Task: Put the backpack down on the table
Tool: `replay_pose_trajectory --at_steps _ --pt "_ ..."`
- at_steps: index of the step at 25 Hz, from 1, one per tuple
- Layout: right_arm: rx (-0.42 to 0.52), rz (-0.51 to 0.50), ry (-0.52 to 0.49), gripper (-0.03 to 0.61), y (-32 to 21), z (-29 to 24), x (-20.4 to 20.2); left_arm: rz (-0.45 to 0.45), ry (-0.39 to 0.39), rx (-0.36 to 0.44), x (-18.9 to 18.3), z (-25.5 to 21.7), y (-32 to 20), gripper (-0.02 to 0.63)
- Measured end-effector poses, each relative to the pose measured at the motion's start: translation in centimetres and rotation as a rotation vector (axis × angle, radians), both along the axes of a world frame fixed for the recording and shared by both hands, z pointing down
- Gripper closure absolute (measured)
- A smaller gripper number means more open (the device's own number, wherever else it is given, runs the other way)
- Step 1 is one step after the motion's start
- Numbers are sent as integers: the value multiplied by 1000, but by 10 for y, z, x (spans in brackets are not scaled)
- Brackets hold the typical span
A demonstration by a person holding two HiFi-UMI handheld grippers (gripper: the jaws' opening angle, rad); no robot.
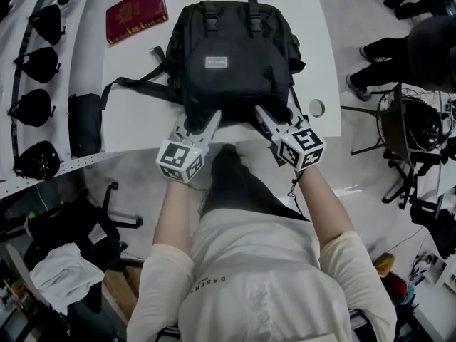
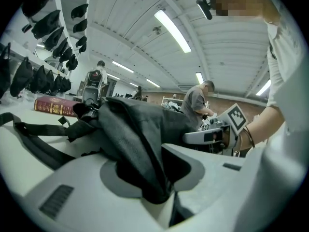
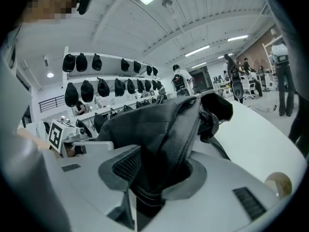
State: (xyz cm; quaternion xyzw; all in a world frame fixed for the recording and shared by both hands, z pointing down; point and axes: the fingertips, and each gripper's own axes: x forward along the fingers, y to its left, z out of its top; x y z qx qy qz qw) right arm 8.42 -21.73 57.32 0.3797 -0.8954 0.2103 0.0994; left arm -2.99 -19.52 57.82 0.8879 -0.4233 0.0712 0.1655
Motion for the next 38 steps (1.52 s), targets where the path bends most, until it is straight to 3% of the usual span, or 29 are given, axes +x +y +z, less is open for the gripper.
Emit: replay_pose_trajectory --at_steps 6,10,14,22,26,30,33,36,38 --pt "4 1 -16 434 2 1 1 -49 43 -46 -7 8 5 482" --pt "1 49 10 394 4 3 8 -167 20 -36 -27 10 11 373" --pt "41 118 50 342 5 -4 24 -241 -15 -9 -38 7 14 315" --pt "163 217 94 337 8 -52 43 -264 -58 43 -53 -22 31 313" --pt "208 188 79 339 16 -78 37 -255 -73 113 -53 -58 32 313" --pt "218 134 76 339 21 -99 25 -191 -77 154 -38 -91 33 332" --pt "233 93 60 355 25 -118 18 -159 -65 172 -27 -116 35 392" --pt "280 89 56 491 27 -140 17 -196 16 225 -26 -152 34 517" --pt "317 83 52 538 30 -154 16 -195 16 266 -21 -171 35 574"
